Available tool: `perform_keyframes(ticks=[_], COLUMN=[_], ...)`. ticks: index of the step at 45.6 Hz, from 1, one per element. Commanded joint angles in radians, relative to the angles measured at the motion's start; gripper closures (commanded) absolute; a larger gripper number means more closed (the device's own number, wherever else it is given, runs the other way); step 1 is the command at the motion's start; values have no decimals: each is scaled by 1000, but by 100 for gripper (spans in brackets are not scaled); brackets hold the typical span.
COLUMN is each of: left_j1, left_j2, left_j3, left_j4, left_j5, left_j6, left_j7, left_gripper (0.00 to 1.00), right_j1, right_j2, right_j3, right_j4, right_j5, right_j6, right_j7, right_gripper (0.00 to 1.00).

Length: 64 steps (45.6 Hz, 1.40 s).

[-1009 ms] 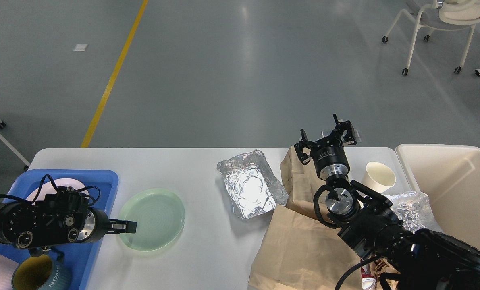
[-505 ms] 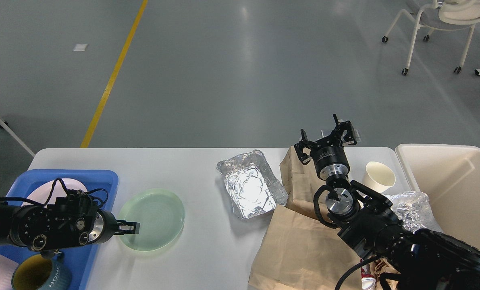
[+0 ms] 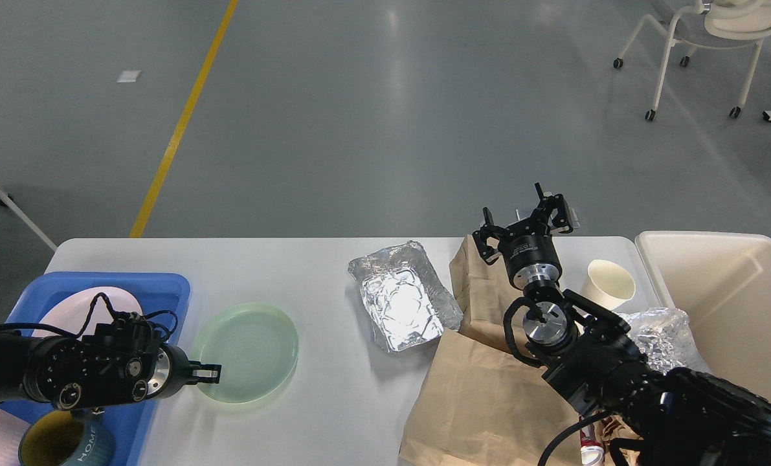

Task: Tidy desktop
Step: 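Move the left gripper to the pale green plate rim and grip it, then lift the green plate and set it on the pink plate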

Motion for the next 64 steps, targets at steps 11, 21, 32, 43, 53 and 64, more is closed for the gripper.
perform_keyframes(ticks=[11,21,32,43,53,64], left_j1=[-1,-18,-131,-345,-409,-308], left_j2=[-8,9,138,355,604,727], left_j3=[0,-3,-89,-199,-374,-379], left_j4=[0,-14,-132,-244,-232,-140], left_j5=[5,7,5,-1,16,204], left_j6=[-6,-15,-132,-375,-647,-650], left_j7=[15,14,15,31,38,-44], left_gripper=[100,100,100,100,100,100], right_j1=[0,0,0,0,0,0], right_j2=[0,0,0,0,0,0], right_j3=[0,0,0,0,0,1], right_j4=[1,1,1,0,0,0], right_j5=[0,0,0,0,0,0], right_j6=[0,0,0,0,0,0], right_j7=[0,0,0,0,0,0], right_gripper=[0,0,0,0,0,0])
